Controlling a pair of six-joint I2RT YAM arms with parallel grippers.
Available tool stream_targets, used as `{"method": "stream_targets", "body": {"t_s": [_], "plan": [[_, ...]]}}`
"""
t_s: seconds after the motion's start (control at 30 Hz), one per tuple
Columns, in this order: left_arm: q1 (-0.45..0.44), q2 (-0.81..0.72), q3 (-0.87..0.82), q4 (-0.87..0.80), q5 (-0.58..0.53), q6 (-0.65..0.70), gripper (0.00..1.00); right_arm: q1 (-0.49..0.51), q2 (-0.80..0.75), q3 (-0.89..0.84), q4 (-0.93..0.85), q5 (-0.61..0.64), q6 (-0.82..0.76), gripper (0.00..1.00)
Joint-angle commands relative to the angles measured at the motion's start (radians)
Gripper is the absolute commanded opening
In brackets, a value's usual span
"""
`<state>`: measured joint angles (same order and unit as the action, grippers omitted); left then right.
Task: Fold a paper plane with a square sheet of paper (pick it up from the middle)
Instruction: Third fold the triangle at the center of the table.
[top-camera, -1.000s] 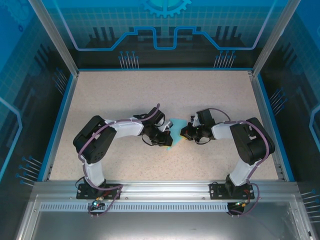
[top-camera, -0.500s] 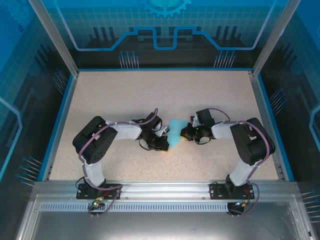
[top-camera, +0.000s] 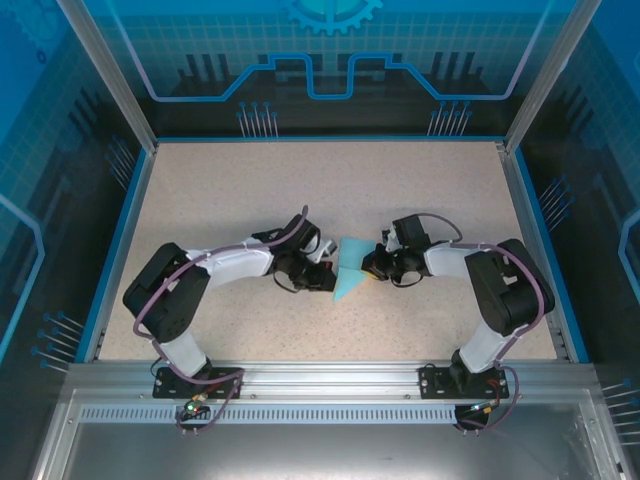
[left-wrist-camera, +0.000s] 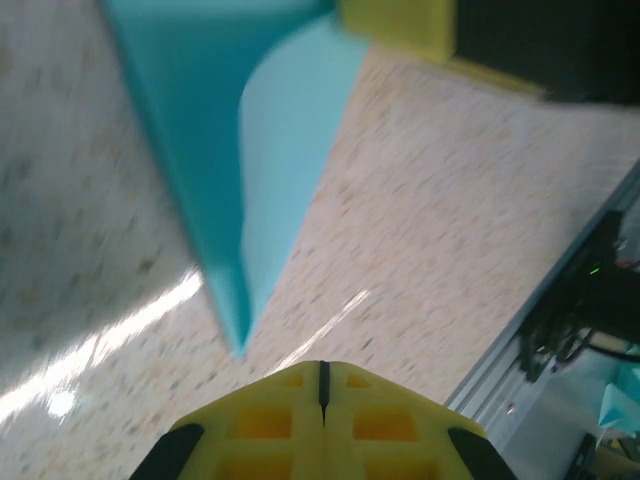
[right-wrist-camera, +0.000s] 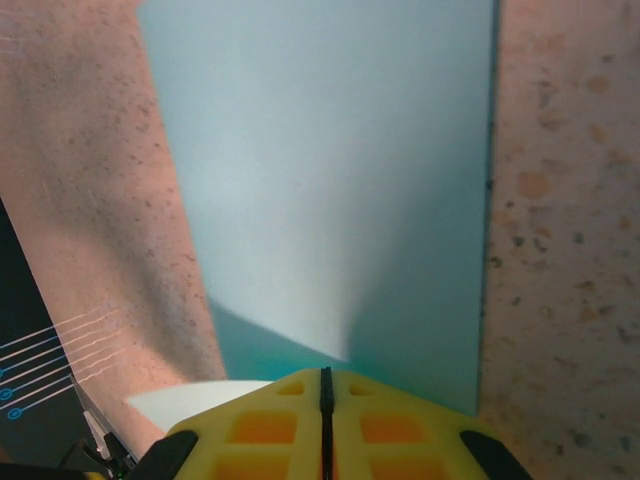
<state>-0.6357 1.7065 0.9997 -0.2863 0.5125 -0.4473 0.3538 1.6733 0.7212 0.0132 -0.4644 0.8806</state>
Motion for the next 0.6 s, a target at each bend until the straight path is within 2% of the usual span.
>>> {"method": "stream_targets", "body": {"t_s": [0.0, 0.17, 0.33, 0.57], "plan": [[0.009, 0.06, 0.116, -0.003, 0.013, -0.013, 0.04, 0.007, -0.049, 0.028, -0.048, 0.002, -0.021, 0.1], [0.009, 0.179, 0.213, -0.023, -0.01, -0.018, 0.02, 0.007, -0.124, 0.016, -0.124, 0.063, -0.034, 0.16], [0.009, 0.2, 0.22, -0.038, -0.046, 0.001, 0.01, 0.0, -0.207, -0.026, -0.177, 0.127, -0.037, 0.25], [0.009, 0.198, 0.223, -0.054, -0.052, 0.043, 0.02, 0.007, -0.188, -0.055, -0.138, 0.068, -0.042, 0.35]]}}
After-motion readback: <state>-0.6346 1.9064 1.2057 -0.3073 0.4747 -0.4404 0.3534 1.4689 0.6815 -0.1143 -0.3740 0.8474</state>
